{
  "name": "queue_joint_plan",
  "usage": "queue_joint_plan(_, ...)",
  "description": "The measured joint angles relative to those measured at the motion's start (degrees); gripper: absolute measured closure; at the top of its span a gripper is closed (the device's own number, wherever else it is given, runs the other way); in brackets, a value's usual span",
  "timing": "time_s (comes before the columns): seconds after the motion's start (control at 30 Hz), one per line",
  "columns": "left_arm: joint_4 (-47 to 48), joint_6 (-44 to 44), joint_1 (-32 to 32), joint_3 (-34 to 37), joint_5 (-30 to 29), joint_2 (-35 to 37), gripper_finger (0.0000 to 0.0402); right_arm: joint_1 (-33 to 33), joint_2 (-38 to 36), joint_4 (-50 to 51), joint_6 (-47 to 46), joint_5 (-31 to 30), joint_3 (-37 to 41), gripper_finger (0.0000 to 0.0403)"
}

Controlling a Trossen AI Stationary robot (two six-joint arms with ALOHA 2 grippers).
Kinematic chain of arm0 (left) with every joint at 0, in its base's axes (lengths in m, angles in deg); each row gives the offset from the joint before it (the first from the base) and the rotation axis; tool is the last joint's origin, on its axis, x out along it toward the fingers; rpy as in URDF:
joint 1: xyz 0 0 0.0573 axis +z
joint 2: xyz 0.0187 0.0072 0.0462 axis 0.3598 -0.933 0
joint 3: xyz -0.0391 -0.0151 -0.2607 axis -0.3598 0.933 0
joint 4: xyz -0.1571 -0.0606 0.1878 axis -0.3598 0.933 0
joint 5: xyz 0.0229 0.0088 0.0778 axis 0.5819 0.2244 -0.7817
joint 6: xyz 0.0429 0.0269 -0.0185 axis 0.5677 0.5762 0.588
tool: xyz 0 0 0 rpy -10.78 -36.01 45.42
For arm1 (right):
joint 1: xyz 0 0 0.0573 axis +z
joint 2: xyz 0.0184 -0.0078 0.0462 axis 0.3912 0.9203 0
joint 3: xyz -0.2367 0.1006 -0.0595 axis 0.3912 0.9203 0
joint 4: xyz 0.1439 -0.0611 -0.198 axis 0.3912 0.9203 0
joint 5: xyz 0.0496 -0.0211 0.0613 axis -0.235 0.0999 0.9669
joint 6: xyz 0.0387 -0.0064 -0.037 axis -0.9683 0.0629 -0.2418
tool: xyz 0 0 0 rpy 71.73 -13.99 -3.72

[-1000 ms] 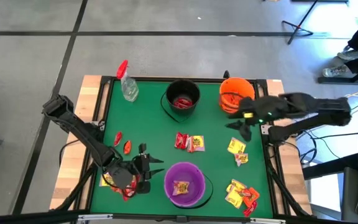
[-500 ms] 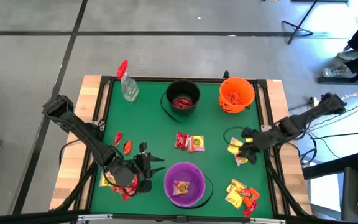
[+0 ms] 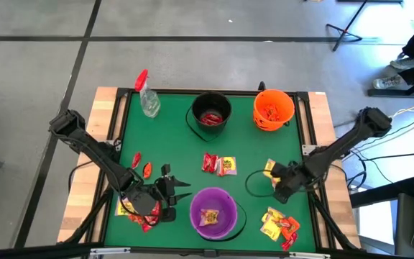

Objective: Organize candy in baskets
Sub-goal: Put the yellow candy pack into the purple bucket

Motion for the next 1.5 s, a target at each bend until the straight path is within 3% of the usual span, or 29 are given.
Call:
queue_joint_plan(0.33, 0.0, -0.1, 0.0, 0.0, 0.1, 0.0, 0.0276, 0.0, 7.2, 0.9, -0.1, 0.3, -0.2, 0.0215)
queue_joint_plan(0.43, 0.0, -0.1, 0.0, 0.0, 0.1, 0.0, 0.0276, -0.1, 6.9, 1.2, 0.1, 1.4, -0.1, 0.0255)
queue_joint_plan(0.6, 0.0, -0.1, 0.0, 0.0, 0.1, 0.0, 0.0276, -0.1, 6.1, 3.4, 1.4, 3.2, -1.8, 0.0355)
queue_joint_plan(0.7, 0.0, -0.1, 0.0, 0.0, 0.1, 0.0, 0.0276, -0.1, 6.1, 5.9, 3.6, 2.3, -5.5, 0.0395)
queue_joint_plan(0.87, 0.0, -0.1, 0.0, 0.0, 0.1, 0.0, 0.0276, -0.1, 6.1, 13.3, 5.6, -2.9, -14.5, 0.0380)
queue_joint_plan(1.07, 0.0, -0.1, 0.0, 0.0, 0.1, 0.0, 0.0276, 0.0, 6.1, 17.8, 10.1, -12.3, -27.7, 0.0399)
queue_joint_plan(1.23, -1.0, -0.3, 0.0, 0.0, 0.1, 0.0, 0.0276, 0.0, 5.9, 5.3, 23.3, -19.7, -34.4, 0.0395)
queue_joint_plan(1.5, -2.1, 0.1, 0.0, 0.0, 0.1, 0.0, 0.0276, -0.1, 8.4, -25.6, 42.9, -15.1, -34.5, 0.0398)
